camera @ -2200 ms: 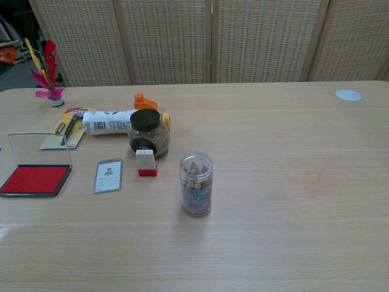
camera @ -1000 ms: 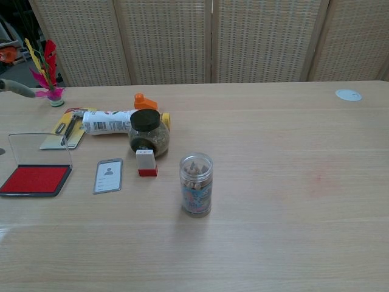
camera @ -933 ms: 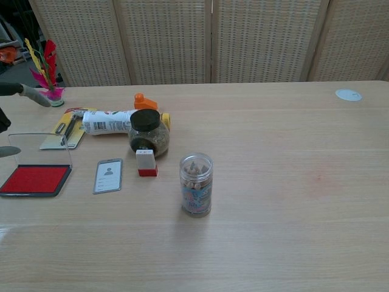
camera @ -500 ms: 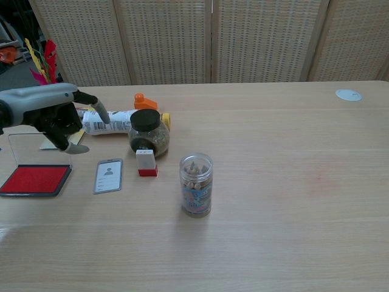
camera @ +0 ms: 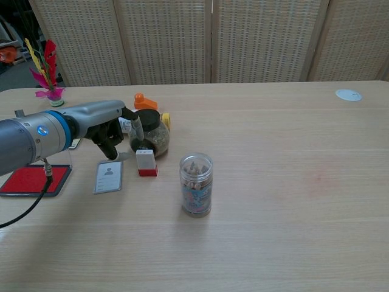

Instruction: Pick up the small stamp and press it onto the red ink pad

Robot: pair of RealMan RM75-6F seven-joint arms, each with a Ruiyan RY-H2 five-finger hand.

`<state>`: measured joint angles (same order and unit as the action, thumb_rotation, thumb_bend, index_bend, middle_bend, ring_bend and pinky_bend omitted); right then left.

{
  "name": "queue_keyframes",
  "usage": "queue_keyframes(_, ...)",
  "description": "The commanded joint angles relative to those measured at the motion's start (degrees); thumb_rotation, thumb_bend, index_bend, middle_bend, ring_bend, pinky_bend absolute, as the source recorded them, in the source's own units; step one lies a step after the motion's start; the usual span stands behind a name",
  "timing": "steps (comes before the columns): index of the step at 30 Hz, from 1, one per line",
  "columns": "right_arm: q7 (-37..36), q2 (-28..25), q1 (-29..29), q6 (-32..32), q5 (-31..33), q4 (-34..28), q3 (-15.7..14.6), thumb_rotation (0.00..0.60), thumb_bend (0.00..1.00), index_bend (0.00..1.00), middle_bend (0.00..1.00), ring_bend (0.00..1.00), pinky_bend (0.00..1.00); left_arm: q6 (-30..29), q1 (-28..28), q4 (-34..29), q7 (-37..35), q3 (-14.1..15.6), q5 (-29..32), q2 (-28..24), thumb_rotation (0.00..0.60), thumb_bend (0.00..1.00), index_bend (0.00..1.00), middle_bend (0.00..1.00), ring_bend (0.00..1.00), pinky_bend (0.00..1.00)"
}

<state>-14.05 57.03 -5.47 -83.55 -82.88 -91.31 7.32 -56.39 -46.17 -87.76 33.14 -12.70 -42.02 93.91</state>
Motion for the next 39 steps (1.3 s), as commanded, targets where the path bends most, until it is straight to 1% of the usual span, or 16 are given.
queue_keyframes(1,-0.44,-0.08,-0.05,0.15,-0.02,0.16,-0.03,0.6,0.0,0.01,0.0,0.0,0.0,-0.27,-0.46,1.77,-0.43,0.58,-0.6,1.74,0.6,0.34,0.4,0.98,1.0,0.99)
queue_keyframes(4,-0.82,-0.12,-0.07,0.21,-0.06,0.32,-0.04,0.6,0.0,0.01,0.0,0.0,0.0,-0.75,-0.7,3.43,-0.25,1.05,-0.78,3.24,0.6,0.36,0.41,0.98,1.0,0.99)
queue_keyframes(8,-1.66,-0.21,-0.18,0.59,-0.2,0.41,-0.19,0.6,0.0,0.01,0.0,0.0,0.0,-1.16,-0.82,5.45,-0.47,1.43,-0.9,5.13,0.6,0.42,0.43,0.98,1.0,0.99)
queue_keyframes(15,-2.16,-0.36,-0.25,0.76,-0.51,0.44,-0.4,0.6,0.0,0.01,0.0,0.0,0.0,-2.95,-0.74,8.86,-1.08,1.57,-3.07,8.16,0.6,0.4,0.43,0.98,1.0,0.99)
queue_keyframes(21,-2.52,-0.43,-0.32,0.93,-0.4,0.51,-0.4,0.6,0.0,0.01,0.0,0.0,0.0,-2.92,-0.77,10.41,-1.23,1.19,-3.56,9.16,0.6,0.4,0.43,0.98,1.0,0.99)
queue_keyframes(39,-4.24,-0.43,-0.45,0.9,-0.74,1.0,-0.43,0.6,0.0,0.01,0.0,0.0,0.0,-2.92,-1.25,14.53,-0.33,0.18,-4.17,12.44,0.6,0.41,0.53,0.98,1.0,0.99)
